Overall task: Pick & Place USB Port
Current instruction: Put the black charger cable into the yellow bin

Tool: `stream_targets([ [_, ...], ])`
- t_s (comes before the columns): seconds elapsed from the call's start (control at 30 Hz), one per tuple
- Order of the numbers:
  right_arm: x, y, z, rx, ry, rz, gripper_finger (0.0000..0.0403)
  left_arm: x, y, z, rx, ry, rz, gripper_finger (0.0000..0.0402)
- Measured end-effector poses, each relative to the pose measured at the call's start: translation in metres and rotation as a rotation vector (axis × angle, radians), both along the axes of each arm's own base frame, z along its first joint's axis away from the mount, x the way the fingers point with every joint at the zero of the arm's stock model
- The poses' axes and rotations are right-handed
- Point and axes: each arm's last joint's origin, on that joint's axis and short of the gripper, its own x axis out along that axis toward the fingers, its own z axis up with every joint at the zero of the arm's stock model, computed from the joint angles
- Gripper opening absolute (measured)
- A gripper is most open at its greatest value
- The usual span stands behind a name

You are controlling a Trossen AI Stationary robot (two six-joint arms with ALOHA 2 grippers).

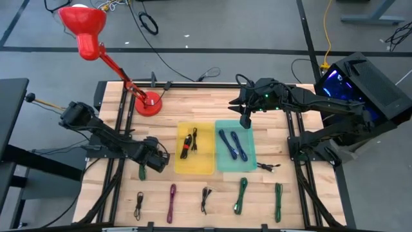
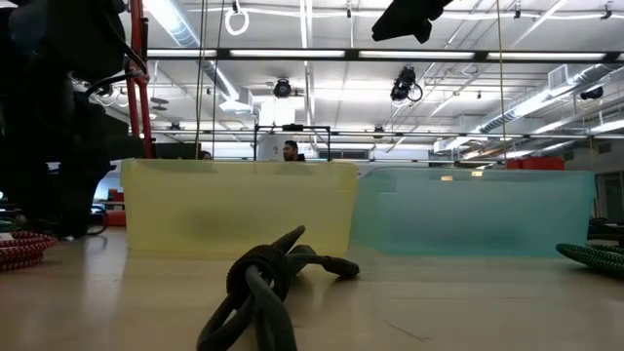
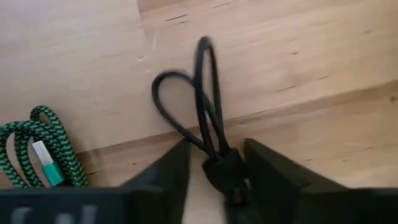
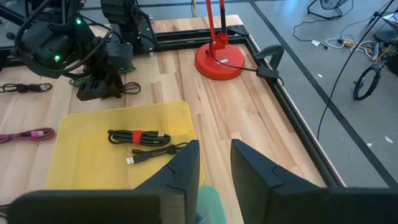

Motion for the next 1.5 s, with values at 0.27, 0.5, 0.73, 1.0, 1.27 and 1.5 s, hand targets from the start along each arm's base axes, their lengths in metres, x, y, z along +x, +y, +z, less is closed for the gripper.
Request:
stream_targets([
  [0.27, 0.000, 0.000, 0.000, 0.000, 0.000, 0.000, 0.0094, 0.000, 0.003, 0.000, 0.057, -0.008, -0.009, 0.0041],
  [0.5, -0.001, 0.000, -0.001, 0.002, 0.011, 0.000, 0.0094, 0.003, 0.005, 0.018, 0.127, -0.022, -0.055, 0.0041],
  [0.73, 0.000, 0.000, -0.001, 0.000, 0.005, 0.000, 0.0094, 0.020, 0.001, 0.077, 0.230, -0.231, -0.165, 0.0041],
  [1.0, 0.001, 0.000, 0.001, -0.009, -0.007, 0.004, 0.0094, 0.055, -0.011, 0.143, 0.412, -0.488, -0.376, 0.0041],
  [1.27, 0.001, 0.000, 0.001, -0.004, -0.009, 0.001, 0.0094, 0.077, -0.007, 0.158, 0.544, -0.655, -0.472, 0.0041],
  [1.5, 0.001, 0.000, 0.001, -0.002, -0.010, 0.000, 0.0094, 0.091, 0.014, 0.137, 0.548, -0.591, -0.418, 0.0041],
])
